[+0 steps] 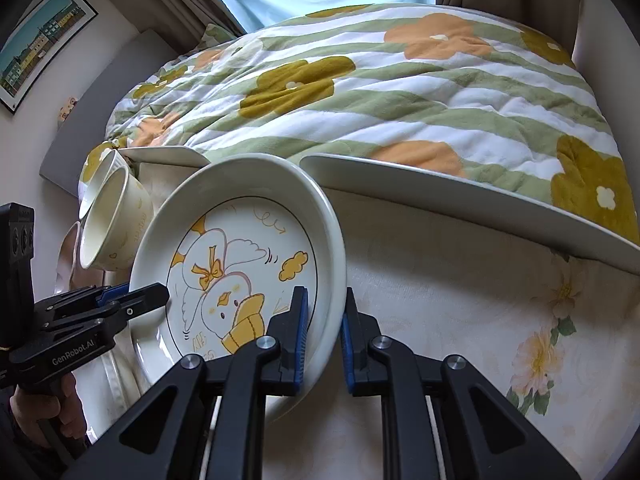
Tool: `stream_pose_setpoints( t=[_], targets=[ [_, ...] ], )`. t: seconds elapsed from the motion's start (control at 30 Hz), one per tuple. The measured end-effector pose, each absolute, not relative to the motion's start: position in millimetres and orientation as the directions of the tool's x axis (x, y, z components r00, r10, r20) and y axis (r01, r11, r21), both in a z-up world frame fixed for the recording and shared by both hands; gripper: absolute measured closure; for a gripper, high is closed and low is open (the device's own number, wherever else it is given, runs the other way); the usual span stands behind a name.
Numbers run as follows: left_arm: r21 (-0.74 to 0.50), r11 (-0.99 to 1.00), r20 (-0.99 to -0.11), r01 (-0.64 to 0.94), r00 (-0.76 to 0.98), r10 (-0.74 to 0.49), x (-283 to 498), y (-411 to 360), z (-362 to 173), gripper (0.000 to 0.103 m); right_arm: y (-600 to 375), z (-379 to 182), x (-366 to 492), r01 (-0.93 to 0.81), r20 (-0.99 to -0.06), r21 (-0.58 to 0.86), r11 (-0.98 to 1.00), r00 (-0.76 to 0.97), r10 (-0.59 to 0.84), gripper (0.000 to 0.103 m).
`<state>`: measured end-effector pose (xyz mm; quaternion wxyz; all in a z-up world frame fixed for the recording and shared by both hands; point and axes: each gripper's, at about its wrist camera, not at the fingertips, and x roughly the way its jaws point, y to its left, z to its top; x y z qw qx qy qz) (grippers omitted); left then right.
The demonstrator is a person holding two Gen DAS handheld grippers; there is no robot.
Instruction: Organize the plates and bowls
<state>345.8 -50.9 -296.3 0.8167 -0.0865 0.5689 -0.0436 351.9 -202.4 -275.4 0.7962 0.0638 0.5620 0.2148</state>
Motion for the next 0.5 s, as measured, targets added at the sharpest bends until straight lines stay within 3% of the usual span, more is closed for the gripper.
stream_pose_setpoints(
  t=[0.5],
  targets=[
    [-0.181, 0.983, -0.864, 0.029, 0.473, -0.173, 307, -56, -234, 0.084, -211, -224, 307, -0.277, -0.811, 0.343, 0.898, 0.396, 0.431, 0.089]
  ],
)
